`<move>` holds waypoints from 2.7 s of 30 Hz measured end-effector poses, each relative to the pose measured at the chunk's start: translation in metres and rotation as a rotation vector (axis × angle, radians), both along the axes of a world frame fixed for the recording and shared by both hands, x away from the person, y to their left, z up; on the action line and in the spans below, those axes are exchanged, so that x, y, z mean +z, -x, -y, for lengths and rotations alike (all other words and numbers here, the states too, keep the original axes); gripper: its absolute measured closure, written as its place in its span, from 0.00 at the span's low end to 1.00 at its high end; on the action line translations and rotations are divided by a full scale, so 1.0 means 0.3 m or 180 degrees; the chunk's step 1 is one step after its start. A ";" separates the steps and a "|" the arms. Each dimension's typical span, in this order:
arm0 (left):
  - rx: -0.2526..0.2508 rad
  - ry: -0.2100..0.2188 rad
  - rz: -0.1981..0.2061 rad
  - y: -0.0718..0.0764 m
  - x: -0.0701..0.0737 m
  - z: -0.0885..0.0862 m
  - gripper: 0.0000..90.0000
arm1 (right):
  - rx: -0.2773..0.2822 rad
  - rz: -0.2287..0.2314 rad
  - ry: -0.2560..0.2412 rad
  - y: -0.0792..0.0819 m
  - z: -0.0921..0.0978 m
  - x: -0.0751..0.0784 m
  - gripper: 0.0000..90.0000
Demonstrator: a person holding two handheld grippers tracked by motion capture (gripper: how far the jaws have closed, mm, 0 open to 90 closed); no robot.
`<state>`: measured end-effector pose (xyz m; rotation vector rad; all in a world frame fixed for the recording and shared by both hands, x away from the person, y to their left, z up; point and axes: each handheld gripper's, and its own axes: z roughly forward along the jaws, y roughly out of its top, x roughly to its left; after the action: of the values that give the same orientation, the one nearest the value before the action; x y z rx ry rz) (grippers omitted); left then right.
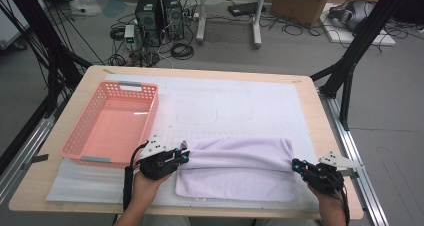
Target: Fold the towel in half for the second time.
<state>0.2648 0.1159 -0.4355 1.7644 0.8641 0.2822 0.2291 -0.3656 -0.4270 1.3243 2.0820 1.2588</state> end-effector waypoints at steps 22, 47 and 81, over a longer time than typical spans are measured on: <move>0.0005 0.0011 -0.0044 0.090 0.004 -0.032 0.46 | 0.0173 0.0114 -0.0036 0.104 -0.005 0.027 0.62; -0.0282 0.0130 -0.0319 0.159 -0.004 -0.073 0.64 | 0.0386 -0.0130 0.0140 0.215 0.034 0.014 0.87; 0.0507 -0.0584 -0.0493 -0.210 -0.055 0.058 0.48 | -0.0068 -0.0397 0.0473 -0.277 -0.045 -0.059 0.46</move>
<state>0.3277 0.0986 -0.4520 1.9087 1.1229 0.3411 0.3120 -0.3522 -0.4448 1.3856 2.1926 1.0142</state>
